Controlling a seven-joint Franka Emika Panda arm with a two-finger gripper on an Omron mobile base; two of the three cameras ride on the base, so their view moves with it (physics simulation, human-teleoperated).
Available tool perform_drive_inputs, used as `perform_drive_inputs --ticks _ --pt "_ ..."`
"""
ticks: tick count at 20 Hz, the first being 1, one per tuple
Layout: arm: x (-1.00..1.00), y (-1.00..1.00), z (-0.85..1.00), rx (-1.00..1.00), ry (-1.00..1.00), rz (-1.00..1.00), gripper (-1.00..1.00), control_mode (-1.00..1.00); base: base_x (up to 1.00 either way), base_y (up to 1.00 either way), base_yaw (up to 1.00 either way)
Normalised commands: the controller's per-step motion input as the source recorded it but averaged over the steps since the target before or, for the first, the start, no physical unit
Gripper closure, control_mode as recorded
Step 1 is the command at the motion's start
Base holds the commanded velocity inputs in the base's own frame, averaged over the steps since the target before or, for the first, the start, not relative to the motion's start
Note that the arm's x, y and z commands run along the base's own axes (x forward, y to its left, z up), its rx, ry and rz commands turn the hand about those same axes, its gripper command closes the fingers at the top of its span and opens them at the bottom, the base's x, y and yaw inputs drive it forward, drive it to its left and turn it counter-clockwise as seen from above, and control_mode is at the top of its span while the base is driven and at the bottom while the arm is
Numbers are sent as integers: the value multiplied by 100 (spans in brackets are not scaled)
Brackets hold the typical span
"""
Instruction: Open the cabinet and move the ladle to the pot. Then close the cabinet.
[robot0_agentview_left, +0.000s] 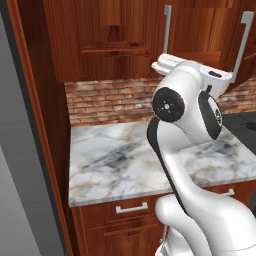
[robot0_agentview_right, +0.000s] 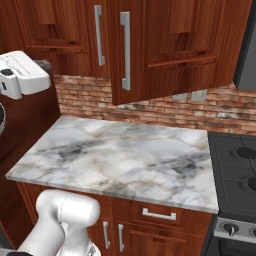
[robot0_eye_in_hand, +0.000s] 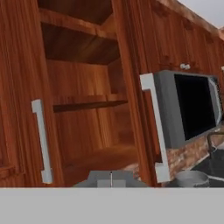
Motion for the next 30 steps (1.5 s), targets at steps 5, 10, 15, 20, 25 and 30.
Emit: perform_drive_inputs --ticks 5,10,15,20,25,30 --pt "0 -17 12 0 -1 19 100 -100 0 0 0" --pt "0 -3 11 0 11 4 100 -100 0 0 0" --pt "14 8 0 0 5 8 -100 -100 0 0 0" --pt "25 18 0 0 1 15 -100 -100 0 0 0" --pt "13 0 0 0 0 19 -100 -100 0 0 0" --pt "8 0 2 0 5 14 -100 -100 0 0 0"
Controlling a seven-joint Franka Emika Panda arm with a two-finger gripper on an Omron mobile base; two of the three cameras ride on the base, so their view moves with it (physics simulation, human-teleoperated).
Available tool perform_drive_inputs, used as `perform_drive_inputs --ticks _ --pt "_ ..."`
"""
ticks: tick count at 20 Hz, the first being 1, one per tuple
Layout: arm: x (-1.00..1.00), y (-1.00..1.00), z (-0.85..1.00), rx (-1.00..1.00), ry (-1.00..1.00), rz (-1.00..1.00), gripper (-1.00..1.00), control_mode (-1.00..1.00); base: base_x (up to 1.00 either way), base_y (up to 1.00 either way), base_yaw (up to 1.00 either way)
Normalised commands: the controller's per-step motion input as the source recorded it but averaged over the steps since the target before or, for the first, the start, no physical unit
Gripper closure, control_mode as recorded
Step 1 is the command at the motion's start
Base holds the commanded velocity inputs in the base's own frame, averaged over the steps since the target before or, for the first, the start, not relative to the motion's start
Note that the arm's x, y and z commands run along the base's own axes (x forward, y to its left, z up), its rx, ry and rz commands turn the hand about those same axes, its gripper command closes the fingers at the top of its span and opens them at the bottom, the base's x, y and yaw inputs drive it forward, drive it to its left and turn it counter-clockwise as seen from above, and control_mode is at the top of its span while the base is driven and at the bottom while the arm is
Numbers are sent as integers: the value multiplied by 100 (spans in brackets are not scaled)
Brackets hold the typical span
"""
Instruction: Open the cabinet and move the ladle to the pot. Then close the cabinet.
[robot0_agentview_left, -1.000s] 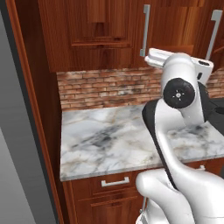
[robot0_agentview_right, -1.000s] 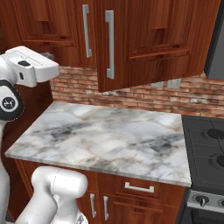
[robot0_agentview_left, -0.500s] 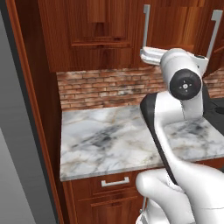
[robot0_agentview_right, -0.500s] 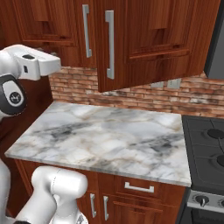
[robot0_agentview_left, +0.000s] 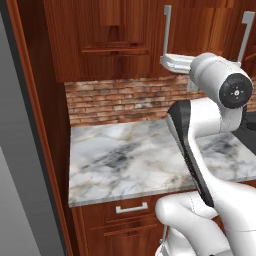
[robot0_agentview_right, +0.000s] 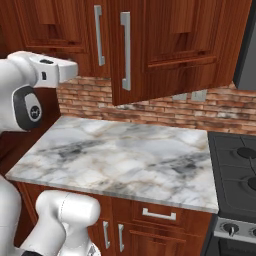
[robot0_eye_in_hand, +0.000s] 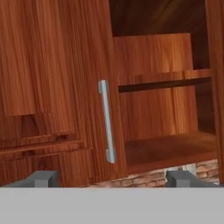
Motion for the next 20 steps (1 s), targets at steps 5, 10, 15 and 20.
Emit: perform_drive_inputs --ticks 5,10,15,20 --pt "16 0 0 0 6 8 -100 -100 0 0 0" --pt "36 0 0 0 11 4 -100 -100 0 0 0" --pt "37 0 0 0 7 5 -100 -100 0 0 0" --pt "44 0 0 0 4 5 -100 -100 0 0 0"
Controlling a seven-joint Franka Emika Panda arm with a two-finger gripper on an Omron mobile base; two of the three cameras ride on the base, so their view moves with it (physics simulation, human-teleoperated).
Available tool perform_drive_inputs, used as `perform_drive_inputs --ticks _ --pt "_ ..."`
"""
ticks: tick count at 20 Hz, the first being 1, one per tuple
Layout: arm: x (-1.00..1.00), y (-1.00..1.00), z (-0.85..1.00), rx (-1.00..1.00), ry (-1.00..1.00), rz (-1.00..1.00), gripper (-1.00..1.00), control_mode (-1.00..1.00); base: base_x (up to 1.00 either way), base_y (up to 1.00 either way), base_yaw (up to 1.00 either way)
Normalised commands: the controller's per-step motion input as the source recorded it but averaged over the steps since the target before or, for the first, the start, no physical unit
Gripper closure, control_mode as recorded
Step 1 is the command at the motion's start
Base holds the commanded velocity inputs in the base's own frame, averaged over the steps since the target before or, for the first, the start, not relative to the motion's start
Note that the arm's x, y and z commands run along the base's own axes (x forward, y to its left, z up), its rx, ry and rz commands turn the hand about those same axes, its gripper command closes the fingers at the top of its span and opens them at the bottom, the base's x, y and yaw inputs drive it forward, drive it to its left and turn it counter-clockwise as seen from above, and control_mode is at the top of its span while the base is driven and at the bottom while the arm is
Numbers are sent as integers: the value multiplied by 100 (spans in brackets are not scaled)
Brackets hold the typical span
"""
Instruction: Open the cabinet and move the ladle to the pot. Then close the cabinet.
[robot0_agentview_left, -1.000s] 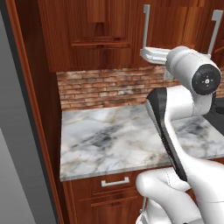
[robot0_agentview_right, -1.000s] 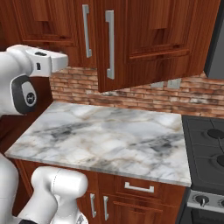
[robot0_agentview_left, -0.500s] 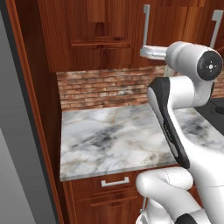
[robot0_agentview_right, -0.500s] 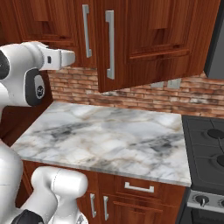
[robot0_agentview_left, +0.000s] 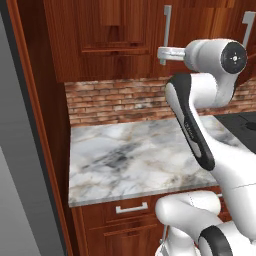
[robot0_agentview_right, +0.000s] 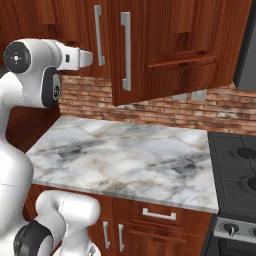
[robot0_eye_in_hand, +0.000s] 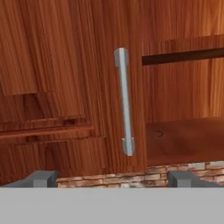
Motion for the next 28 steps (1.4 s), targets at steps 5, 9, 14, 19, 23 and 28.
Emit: perform_drive_inputs --ticks 5,9,14,19,23,28 --pt "45 0 0 0 0 5 -100 -100 0 0 0" --pt "45 0 0 0 0 5 -100 -100 0 0 0" --pt "41 0 0 -1 0 4 -100 -100 0 0 0" --pt "36 -1 0 -7 0 0 -100 -100 0 0 0" --pt "35 -5 0 -11 1 0 -100 -100 0 0 0" --pt "44 -5 -2 -10 1 0 -100 -100 0 0 0"
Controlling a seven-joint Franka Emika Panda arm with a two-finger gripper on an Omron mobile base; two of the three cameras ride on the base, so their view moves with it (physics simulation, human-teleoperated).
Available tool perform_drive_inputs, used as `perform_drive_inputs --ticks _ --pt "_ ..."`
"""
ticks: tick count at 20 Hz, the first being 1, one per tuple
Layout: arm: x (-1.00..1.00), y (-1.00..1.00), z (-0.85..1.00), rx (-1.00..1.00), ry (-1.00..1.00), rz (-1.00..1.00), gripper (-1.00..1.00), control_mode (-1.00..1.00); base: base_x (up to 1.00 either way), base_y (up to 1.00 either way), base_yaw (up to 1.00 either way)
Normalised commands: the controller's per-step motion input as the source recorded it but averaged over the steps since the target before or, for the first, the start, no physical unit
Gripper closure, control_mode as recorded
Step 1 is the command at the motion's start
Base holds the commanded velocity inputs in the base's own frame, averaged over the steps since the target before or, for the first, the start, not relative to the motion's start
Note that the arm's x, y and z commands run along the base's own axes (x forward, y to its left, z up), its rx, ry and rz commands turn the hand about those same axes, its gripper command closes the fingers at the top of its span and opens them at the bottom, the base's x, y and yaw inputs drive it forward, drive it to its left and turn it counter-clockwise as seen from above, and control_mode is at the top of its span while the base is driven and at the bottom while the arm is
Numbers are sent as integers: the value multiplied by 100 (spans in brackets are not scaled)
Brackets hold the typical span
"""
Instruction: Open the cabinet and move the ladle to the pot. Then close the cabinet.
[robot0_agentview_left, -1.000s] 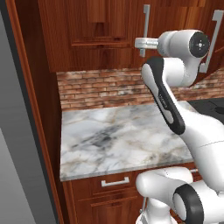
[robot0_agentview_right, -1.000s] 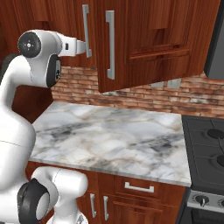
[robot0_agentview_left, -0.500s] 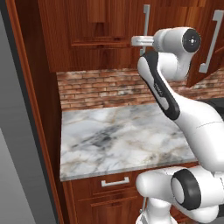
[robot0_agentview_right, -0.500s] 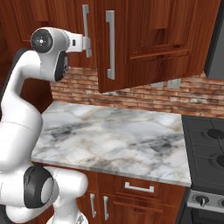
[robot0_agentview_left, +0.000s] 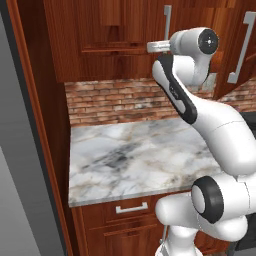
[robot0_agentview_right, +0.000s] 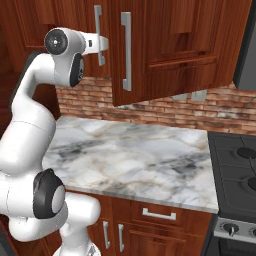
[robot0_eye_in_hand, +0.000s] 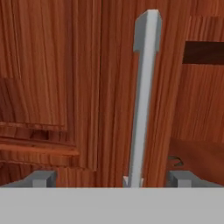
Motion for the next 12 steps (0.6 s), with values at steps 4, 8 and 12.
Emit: perform_drive_inputs --ticks 4,8,12 --pt "53 -1 -10 -8 0 0 -100 -100 0 0 0" --pt "52 0 -10 -5 0 0 -100 -100 0 0 0" --pt "53 -1 -13 -4 0 0 -100 -100 0 0 0"
